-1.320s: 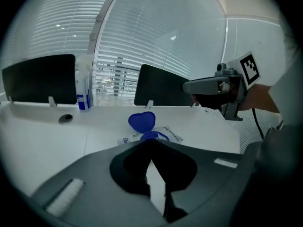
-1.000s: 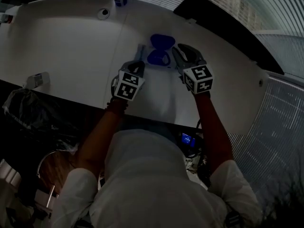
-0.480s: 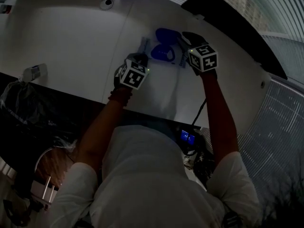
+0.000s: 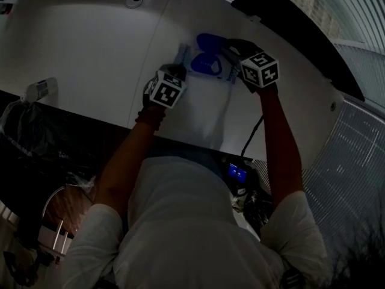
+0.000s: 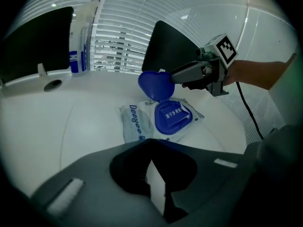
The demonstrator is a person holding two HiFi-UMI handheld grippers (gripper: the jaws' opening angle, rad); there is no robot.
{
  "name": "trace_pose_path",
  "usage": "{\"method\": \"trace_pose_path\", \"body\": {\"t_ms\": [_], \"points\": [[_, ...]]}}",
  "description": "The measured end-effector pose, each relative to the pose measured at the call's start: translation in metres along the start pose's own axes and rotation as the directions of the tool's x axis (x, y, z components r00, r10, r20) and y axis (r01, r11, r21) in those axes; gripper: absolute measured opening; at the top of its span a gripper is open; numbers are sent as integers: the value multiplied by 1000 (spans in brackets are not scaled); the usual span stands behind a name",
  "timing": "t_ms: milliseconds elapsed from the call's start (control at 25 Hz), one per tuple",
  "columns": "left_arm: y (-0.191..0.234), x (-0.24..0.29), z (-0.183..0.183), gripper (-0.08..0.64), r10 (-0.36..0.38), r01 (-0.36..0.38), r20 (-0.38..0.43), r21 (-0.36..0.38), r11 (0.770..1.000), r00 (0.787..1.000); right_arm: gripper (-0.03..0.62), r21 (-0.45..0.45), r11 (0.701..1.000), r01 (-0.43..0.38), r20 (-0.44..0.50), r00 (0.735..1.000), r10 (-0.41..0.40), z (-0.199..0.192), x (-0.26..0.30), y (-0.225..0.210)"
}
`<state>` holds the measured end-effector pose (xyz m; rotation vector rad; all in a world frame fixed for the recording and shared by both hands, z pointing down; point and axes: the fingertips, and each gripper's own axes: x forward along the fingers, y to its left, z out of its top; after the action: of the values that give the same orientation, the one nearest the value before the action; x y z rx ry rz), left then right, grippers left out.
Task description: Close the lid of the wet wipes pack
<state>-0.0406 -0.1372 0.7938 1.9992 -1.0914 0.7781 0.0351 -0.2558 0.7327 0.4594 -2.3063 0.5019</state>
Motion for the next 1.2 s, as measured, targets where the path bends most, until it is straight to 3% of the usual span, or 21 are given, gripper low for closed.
{"method": "trace_pose_path", "body": {"t_ms": [240,480,680,880,1080,1200], "points": [[0,2,2,2,-4,4,12,9,1000,1000,143,-60,991,-123,-10,992,122,1,-20,33],[0,4,1,2,-4,4,11,21,1000,1000,146,-50,963,-263,-33,965,262,-8,-38,74],[1,6,-1,2,-12,12,-6,21,1000,1000,146,-23,944,-330,-86,941,327,-25,-36,97],[2,3,-3,2,-8,8,-34,11,1000,999,139,-4,956,-293,-151,945,289,-44,-22,100],[2,3,-2,2,-10,10,-22,20,1000,1000,16,28,981,-194,-185,963,196,-55,-4,88],[1,3,-1,2,-13,14,-19,22,1000,1000,3,27,987,-158,-200,967,160,-60,3,84]]}}
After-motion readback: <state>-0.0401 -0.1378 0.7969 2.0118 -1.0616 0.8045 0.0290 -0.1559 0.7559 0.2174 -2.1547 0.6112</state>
